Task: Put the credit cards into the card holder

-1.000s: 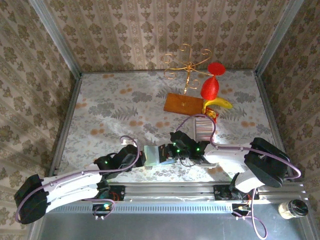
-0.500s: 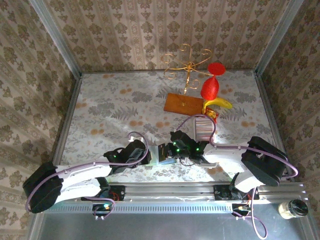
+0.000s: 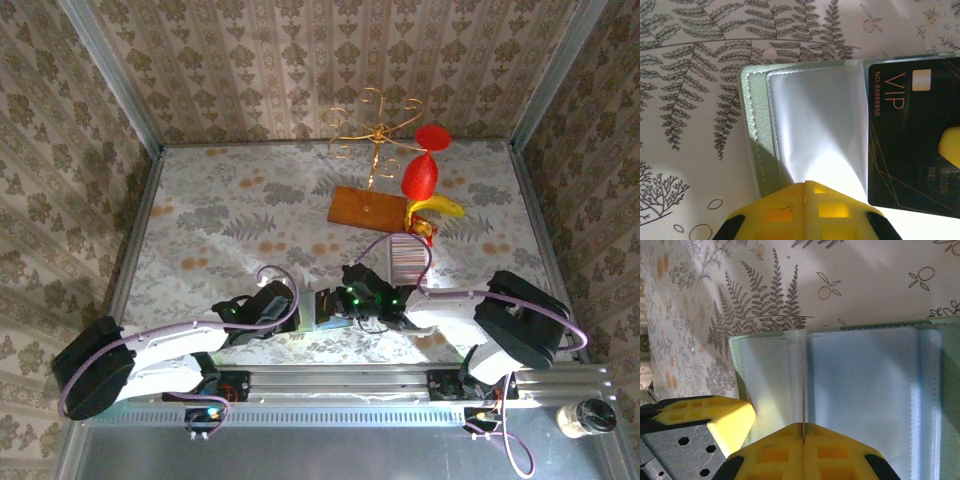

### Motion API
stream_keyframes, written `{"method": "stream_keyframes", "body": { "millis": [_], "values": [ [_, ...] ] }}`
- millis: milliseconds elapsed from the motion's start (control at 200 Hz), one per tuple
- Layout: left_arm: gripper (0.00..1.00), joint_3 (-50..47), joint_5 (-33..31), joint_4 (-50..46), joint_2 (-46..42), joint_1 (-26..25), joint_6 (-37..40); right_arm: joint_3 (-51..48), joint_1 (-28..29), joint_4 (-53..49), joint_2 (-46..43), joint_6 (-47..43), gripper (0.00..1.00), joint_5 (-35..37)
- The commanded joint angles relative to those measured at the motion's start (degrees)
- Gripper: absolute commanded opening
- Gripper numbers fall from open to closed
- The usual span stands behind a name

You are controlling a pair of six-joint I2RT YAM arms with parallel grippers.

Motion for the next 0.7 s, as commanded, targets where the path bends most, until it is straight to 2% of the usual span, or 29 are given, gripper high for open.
{"method": "stream_keyframes", "body": {
  "millis": [0, 240, 505, 695],
  "values": [
    [0.00, -1.0, -0.3, -0.9, 0.8, 0.2, -1.1, -1.0, -0.2, 2.4, 1.7, 2.0, 0.00, -1.0],
    [0.00, -1.3, -0.9, -0.7, 1.8, 0.1, -1.6, -1.3, -0.2, 3.4, 1.5, 3.1, 0.00, -1.1],
    [0.00, -1.5, -1.3, -0.9, 1.7, 0.0, -2.0, -3.8, -0.2, 10.7, 1.7, 7.4, 0.00, -2.2],
    [0.00, -1.5, -1.4, -0.8, 1.7, -0.2, -2.0, -3.7, -0.2, 10.4, -0.1, 7.6, 0.00, -2.0]
  ]
}}
